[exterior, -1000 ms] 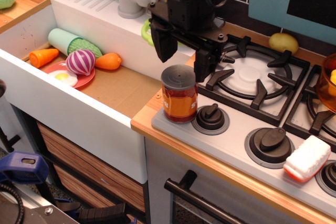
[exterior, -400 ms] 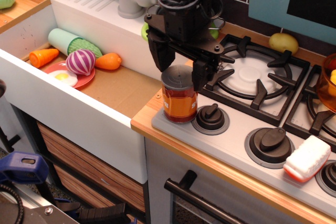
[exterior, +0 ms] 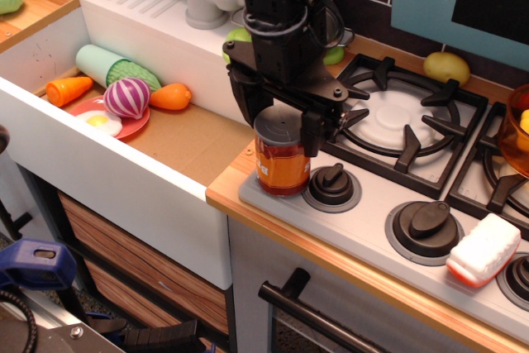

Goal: Put can in pot

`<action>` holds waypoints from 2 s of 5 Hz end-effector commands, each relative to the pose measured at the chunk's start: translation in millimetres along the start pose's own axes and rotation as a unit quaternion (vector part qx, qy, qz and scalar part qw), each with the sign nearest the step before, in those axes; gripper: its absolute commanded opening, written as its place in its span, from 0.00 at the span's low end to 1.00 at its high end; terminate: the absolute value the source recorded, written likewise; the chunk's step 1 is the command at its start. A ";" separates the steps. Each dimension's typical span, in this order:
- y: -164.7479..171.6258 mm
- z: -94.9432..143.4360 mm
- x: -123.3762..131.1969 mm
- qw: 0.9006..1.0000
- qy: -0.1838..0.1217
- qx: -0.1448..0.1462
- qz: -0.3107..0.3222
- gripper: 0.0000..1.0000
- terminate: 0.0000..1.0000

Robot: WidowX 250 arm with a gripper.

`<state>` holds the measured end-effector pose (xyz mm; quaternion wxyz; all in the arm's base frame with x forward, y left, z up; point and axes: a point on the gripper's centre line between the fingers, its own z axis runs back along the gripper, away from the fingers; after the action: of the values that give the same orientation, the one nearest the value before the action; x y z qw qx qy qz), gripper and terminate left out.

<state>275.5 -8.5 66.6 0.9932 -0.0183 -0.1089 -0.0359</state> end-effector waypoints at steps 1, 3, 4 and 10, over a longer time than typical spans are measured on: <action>3.7 -7.4 3.9 1.000 -0.023 -0.004 0.003 1.00 0.00; 3.6 -8.5 4.1 0.999 -0.028 0.022 0.001 0.00 0.00; 5.0 -0.9 9.2 0.999 -0.020 0.032 -0.009 0.00 0.00; 121.0 28.5 166.8 0.956 -0.207 0.088 -0.187 1.00 0.00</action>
<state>434.1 96.1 101.1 0.9335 0.0650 -0.2859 -0.2062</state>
